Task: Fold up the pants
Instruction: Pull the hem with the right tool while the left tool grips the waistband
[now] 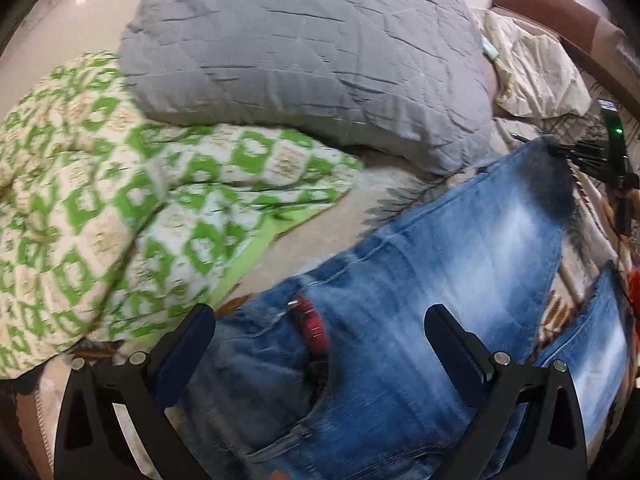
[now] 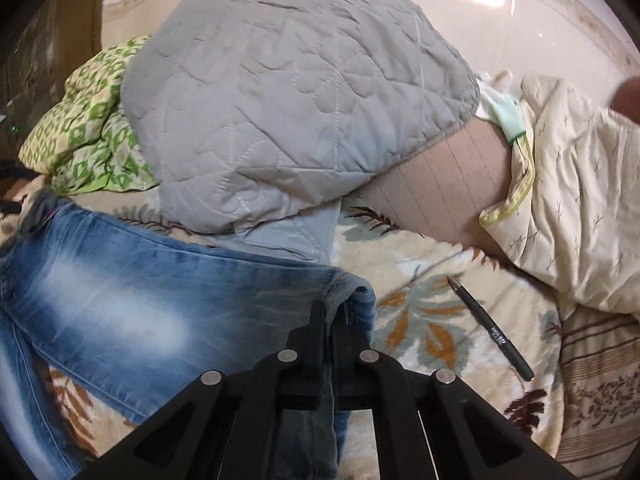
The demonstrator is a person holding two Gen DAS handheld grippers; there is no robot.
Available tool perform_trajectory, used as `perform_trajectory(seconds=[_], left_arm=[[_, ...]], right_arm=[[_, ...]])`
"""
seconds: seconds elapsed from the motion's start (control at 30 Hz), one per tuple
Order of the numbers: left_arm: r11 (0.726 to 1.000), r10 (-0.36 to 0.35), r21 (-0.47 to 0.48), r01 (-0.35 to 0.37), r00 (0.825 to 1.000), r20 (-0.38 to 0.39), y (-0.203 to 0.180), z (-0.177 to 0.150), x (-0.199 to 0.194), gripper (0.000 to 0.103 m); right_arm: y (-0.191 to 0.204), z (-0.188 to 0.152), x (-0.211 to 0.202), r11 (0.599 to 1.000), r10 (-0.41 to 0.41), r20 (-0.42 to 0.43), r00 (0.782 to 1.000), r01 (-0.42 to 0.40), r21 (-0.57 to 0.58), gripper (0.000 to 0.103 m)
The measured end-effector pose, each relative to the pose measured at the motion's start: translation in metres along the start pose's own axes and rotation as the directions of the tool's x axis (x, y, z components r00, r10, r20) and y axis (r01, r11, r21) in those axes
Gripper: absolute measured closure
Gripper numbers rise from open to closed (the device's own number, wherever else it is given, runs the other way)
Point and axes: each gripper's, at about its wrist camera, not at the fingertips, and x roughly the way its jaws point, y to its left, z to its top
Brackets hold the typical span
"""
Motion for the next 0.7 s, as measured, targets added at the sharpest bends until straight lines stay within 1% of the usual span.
perform_trajectory(seconds=[0.07,0.13,0.2,0.23,0.3,0.37,0.43,0.5,0.57,0.6,0.67,0.7], left_arm=[[0.999,0.035,-0.008,-0.035,0.999,0.004,0.013,-0.006,-0.005,0.000],[0.996,0.085,-0.042,-0.085,0.996,-0.007,0.037,-0.012,-0.008,0.000],[0.988,0.113,-0.099,-0.115,0.993,-0.034,0.062,-0.017,-0.004,0.000],[0.982,0.114,-0.143,-0.122,0.992,-0.062,0.077,-0.020,0.002,0.000],[0.972,0.092,-0.207,-0.108,0.992,-0.086,0.100,-0.025,0.014,0.000],[0.963,0.091,-0.242,-0.115,0.990,-0.108,0.112,-0.030,0.028,0.000],[0.955,0.059,-0.279,-0.099,0.987,-0.147,0.121,-0.034,0.045,0.000],[0.947,0.045,-0.306,-0.098,0.983,-0.177,0.121,-0.035,0.055,0.000],[0.947,-0.002,-0.319,-0.038,0.992,-0.125,0.114,-0.034,0.050,0.000],[0.948,-0.018,-0.318,-0.025,0.991,-0.131,0.108,-0.032,0.050,0.000],[0.947,-0.032,-0.319,-0.031,0.981,-0.191,0.102,-0.031,0.059,0.000],[0.944,-0.038,-0.328,-0.043,0.971,-0.237,0.100,-0.030,0.066,0.000]], right_arm=[[0.004,0.000,-0.005,1.000,-0.001,0.012,1.000,0.001,-0.004,0.101],[0.007,-0.001,-0.010,1.000,-0.001,0.019,1.000,0.001,-0.003,0.101],[0.007,-0.001,-0.012,1.000,-0.008,0.023,1.000,0.008,0.007,0.101],[0.006,-0.002,-0.013,1.000,-0.008,0.025,1.000,0.008,0.016,0.101],[0.005,-0.004,-0.014,1.000,-0.016,0.023,1.000,0.015,0.028,0.101],[0.003,-0.005,-0.015,0.999,-0.020,0.019,1.000,0.019,0.040,0.101],[0.001,-0.006,-0.015,0.998,-0.019,0.016,1.000,0.018,0.053,0.101],[0.001,-0.006,-0.014,0.998,-0.021,0.012,1.000,0.020,0.061,0.101],[0.001,-0.006,-0.011,0.998,-0.023,0.004,1.000,0.023,0.059,0.101],[0.002,-0.006,-0.009,0.998,-0.026,-0.001,1.000,0.026,0.055,0.101],[0.002,-0.005,-0.007,0.998,-0.024,0.000,1.000,0.024,0.059,0.101],[0.002,-0.004,-0.007,0.998,-0.021,0.005,1.000,0.020,0.067,0.101]])
